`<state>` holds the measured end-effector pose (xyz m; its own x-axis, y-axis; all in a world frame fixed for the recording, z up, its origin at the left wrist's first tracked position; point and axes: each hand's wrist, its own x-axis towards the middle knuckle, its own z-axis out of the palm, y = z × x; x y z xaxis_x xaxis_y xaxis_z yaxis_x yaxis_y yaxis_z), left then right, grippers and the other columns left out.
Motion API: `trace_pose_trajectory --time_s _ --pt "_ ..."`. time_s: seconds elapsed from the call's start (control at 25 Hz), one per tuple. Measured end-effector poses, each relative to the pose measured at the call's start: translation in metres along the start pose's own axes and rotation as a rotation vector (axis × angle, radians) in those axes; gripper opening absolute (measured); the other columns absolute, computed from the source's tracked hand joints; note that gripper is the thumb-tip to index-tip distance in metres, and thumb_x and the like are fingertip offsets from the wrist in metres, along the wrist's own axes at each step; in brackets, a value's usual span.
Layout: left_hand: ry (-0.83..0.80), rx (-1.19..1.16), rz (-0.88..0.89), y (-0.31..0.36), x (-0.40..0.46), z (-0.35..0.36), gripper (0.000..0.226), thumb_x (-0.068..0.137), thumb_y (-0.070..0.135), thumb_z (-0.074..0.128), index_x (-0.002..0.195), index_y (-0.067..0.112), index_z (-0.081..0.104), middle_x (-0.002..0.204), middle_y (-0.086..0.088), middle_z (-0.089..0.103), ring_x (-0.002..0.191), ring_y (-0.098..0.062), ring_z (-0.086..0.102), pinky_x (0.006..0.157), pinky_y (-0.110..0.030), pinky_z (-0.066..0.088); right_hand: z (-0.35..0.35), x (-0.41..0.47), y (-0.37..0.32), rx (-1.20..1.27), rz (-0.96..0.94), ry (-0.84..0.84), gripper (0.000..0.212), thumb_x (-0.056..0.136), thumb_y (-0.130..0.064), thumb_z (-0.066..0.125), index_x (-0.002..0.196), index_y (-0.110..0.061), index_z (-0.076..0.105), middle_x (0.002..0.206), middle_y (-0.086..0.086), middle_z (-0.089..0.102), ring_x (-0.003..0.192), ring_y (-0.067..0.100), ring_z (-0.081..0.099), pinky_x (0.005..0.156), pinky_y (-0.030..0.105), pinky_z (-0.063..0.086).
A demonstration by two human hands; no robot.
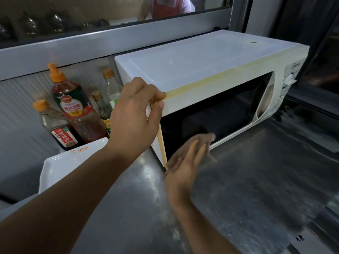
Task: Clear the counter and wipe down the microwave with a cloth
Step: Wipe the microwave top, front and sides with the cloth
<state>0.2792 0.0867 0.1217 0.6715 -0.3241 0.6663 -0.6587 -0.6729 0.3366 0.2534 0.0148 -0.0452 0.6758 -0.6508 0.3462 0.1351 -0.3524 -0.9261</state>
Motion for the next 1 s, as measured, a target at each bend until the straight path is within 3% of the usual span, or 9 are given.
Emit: trace_pose_trajectory --time_s 0.16,0.24,0.4,0.52,0.64,0.76,0.84,0.92,1.0 --pt "0.021 -0.014 -0.013 0.001 -0.001 0.002 0.017 0.089 0.015 0.054 0.097 0.007 0.066 0.092 0.003 0.047 0.092 -0.012 0.045 0.065 -0.017 0.028 -0.036 0.07 0.021 -0.135 0.173 0.067 0.066 0.087 0.012 0.038 0.147 0.004 0.013 0.157 0.02 -0.003 0.145 0.029 0.006 0.097 -0.002 0.006" --pt "0.023 -0.02 -0.02 0.001 -0.001 0.002 0.016 0.089 0.013 0.054 0.097 0.006 0.066 0.092 0.003 0.047 0.093 -0.013 0.046 0.067 -0.018 0.028 -0.035 0.061 0.019 -0.104 0.185 0.062 0.064 0.089 0.011 0.037 0.148 0.003 0.012 0.157 0.02 -0.005 0.146 0.028 0.004 0.099 -0.004 0.005" --pt "0.005 -0.027 -0.035 0.003 -0.002 0.0 0.016 0.089 0.012 0.055 0.098 0.005 0.067 0.093 0.003 0.048 0.095 -0.018 0.05 0.07 -0.02 0.03 0.008 -0.016 -0.004 -0.003 0.124 0.017 0.071 0.091 0.006 0.037 0.15 -0.015 0.005 0.159 0.003 -0.011 0.147 0.025 0.004 0.118 0.037 0.02" --pt "-0.032 0.018 -0.035 0.004 0.001 -0.004 0.018 0.089 0.016 0.056 0.1 0.008 0.068 0.095 0.0 0.053 0.095 -0.018 0.052 0.072 -0.025 0.036 0.025 -0.046 -0.009 -0.073 0.085 0.032 0.066 0.093 0.002 0.041 0.143 -0.019 0.003 0.154 0.001 -0.014 0.147 0.023 0.001 0.118 0.04 0.022" --pt "-0.048 0.095 0.014 0.01 0.01 -0.009 0.024 0.086 0.023 0.052 0.099 0.01 0.068 0.097 -0.005 0.059 0.095 -0.021 0.054 0.075 -0.033 0.042 0.008 -0.013 0.006 -0.051 0.13 0.03 0.064 0.092 0.004 0.039 0.144 -0.016 0.007 0.154 0.002 -0.014 0.147 0.02 -0.002 0.12 0.029 0.012" --pt "-0.068 0.12 0.073 0.028 0.029 -0.003 0.031 0.087 0.025 0.049 0.112 0.014 0.064 0.11 -0.004 0.062 0.104 -0.022 0.055 0.083 -0.036 0.043 -0.018 0.041 0.02 -0.044 0.175 0.092 0.061 0.093 0.006 0.035 0.149 -0.005 0.011 0.158 0.012 -0.008 0.147 0.022 0.001 0.12 0.031 0.012" --pt "-0.142 0.153 0.137 0.043 0.048 0.013 0.035 0.089 0.024 0.049 0.121 0.018 0.061 0.119 -0.002 0.061 0.108 -0.024 0.053 0.088 -0.038 0.042 -0.037 0.072 0.028 -0.014 0.188 0.101 0.065 0.094 0.004 0.035 0.151 -0.009 0.008 0.159 0.008 -0.007 0.144 0.019 0.011 0.112 0.014 0.017" --pt "-0.221 0.214 0.195 0.056 0.064 0.035 0.036 0.09 0.021 0.051 0.125 0.02 0.059 0.124 -0.001 0.058 0.11 -0.026 0.053 0.09 -0.039 0.041 -0.052 0.095 0.042 -0.031 0.189 0.091 0.064 0.093 0.006 0.034 0.15 -0.006 0.008 0.159 0.01 -0.008 0.146 0.018 0.005 0.102 -0.004 0.004" --pt "-0.271 0.255 0.207 0.062 0.076 0.05 0.037 0.089 0.019 0.051 0.125 0.021 0.059 0.123 -0.002 0.059 0.108 -0.028 0.054 0.089 -0.042 0.042 -0.067 0.119 0.056 -0.033 0.207 0.094 0.062 0.093 0.007 0.035 0.149 -0.002 0.011 0.159 0.012 -0.007 0.146 0.016 0.001 0.095 -0.01 -0.002"
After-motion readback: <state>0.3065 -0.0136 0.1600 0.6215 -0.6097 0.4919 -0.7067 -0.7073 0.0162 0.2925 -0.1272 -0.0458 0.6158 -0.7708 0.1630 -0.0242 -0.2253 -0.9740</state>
